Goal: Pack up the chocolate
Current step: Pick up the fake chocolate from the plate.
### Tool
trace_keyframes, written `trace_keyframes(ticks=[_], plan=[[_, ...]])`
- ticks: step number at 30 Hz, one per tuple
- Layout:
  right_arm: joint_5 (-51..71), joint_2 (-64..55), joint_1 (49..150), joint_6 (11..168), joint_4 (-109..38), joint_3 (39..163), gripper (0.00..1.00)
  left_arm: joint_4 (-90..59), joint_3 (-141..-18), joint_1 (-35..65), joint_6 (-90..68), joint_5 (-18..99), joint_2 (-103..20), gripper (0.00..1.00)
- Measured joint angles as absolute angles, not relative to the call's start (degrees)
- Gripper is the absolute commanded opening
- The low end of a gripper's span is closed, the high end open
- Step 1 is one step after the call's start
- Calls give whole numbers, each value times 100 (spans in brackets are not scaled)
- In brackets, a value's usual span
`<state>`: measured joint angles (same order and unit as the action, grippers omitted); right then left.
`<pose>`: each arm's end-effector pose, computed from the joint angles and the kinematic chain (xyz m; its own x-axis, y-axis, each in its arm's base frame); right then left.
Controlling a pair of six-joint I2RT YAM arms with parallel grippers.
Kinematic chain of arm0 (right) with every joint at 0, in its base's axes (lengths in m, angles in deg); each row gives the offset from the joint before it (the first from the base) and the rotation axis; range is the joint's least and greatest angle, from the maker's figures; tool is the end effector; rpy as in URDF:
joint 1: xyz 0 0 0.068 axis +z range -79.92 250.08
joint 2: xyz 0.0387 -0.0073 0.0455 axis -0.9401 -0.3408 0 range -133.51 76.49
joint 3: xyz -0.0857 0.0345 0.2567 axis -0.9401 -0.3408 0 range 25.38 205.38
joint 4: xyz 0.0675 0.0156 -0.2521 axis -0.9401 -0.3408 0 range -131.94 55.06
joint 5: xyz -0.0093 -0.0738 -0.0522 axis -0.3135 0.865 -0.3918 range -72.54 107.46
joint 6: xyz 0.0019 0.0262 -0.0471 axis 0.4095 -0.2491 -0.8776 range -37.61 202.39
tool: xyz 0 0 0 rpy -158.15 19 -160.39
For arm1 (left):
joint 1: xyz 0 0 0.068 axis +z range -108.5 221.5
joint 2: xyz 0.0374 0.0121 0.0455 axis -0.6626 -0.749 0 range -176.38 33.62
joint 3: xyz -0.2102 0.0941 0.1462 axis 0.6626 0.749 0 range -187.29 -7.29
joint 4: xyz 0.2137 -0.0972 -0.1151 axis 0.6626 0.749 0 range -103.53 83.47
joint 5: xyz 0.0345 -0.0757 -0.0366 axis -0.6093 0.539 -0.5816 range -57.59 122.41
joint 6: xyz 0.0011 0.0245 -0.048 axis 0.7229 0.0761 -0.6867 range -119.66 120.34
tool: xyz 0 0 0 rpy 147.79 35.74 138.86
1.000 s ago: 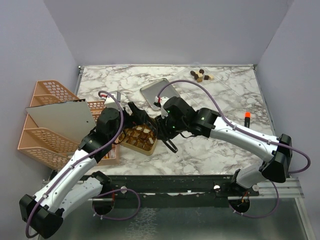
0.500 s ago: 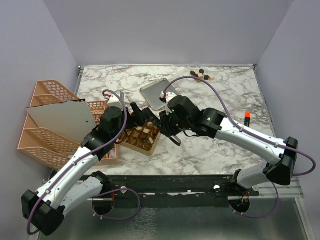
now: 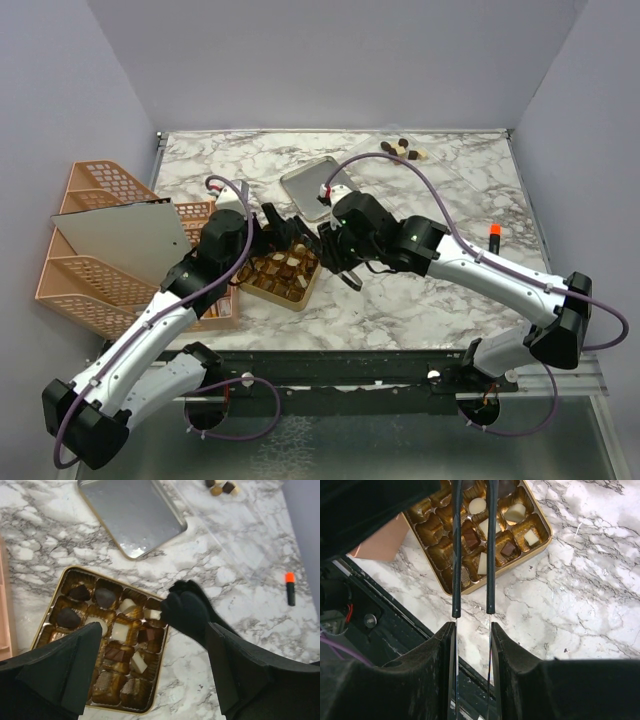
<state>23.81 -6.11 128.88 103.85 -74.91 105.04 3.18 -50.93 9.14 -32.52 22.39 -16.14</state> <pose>0.1659 0.2665 0.3482 -0.6239 -0.3284 -0.7092 -0.6232 0.7566 0.1978 0.1723 -0.1019 0.3063 -0.4878 -0.3235 -0.8108 0.1510 0.8835 -0.4434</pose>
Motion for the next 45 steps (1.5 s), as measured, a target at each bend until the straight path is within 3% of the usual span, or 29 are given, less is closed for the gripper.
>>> trace_keyframes(ticks=[20, 45], plan=[[2351, -806, 12888, 10238, -7462, 10755, 35, 34, -5313, 914, -3410, 2558, -2309, 93], [2823, -939, 12888, 10221, -7578, 11116, 35, 47, -5246, 918, -3261, 2532, -2147, 96]])
